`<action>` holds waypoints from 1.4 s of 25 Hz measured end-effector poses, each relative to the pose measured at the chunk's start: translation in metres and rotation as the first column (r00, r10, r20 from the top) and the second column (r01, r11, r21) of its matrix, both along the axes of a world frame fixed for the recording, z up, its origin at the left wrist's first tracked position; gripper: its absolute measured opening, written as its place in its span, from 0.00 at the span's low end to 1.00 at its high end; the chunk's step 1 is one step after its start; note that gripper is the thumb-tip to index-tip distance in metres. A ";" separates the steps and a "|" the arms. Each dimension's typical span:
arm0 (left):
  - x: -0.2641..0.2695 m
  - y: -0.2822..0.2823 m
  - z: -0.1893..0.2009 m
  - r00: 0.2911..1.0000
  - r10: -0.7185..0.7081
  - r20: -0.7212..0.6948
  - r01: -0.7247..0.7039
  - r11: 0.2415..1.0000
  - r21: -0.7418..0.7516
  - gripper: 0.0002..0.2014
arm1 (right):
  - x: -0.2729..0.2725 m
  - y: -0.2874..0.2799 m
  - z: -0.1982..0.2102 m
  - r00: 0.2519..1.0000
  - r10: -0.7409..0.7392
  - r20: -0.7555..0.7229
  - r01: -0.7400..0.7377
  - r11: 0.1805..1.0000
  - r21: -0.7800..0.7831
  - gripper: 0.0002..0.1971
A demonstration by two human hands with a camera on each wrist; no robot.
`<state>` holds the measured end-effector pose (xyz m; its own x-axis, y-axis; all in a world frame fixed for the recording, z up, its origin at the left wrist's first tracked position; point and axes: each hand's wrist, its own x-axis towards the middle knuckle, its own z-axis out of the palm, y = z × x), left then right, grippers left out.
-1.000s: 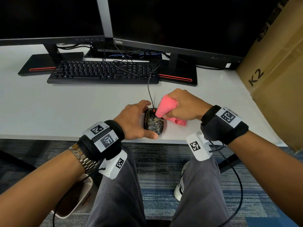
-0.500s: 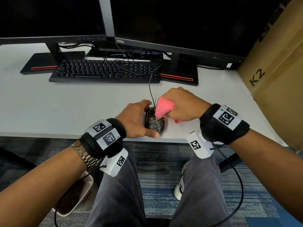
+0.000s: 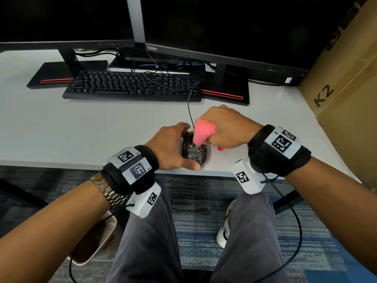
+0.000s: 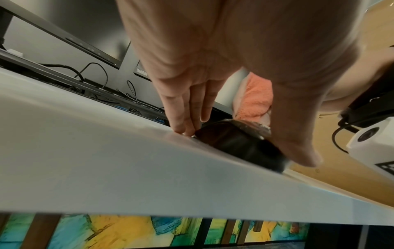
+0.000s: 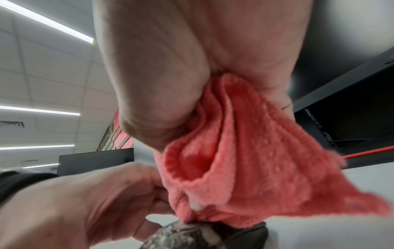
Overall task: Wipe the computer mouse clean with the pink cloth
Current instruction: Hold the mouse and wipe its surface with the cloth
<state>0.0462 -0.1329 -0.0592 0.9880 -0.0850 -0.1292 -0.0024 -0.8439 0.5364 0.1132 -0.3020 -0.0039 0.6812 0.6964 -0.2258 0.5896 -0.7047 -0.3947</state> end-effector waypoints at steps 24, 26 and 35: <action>0.001 -0.002 0.001 1.000 0.007 -0.004 -0.007 1.000 0.013 0.57 | 0.016 -0.028 -0.028 0.979 -0.192 -0.060 0.201 0.956 0.216 0.13; 0.001 -0.002 0.001 1.000 0.005 -0.002 -0.005 1.000 0.011 0.58 | 0.013 -0.028 -0.022 0.985 -0.162 -0.063 0.172 0.959 0.226 0.11; 0.002 0.000 -0.002 1.000 0.009 0.002 -0.009 1.000 -0.004 0.58 | 0.008 -0.028 -0.023 0.994 -0.109 -0.019 0.110 0.960 0.259 0.07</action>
<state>0.0480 -0.1330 -0.0609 0.9889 -0.0767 -0.1274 0.0042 -0.8420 0.5394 0.1216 -0.3304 -0.0267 0.7562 0.6524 -0.0508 0.5122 -0.6385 -0.5745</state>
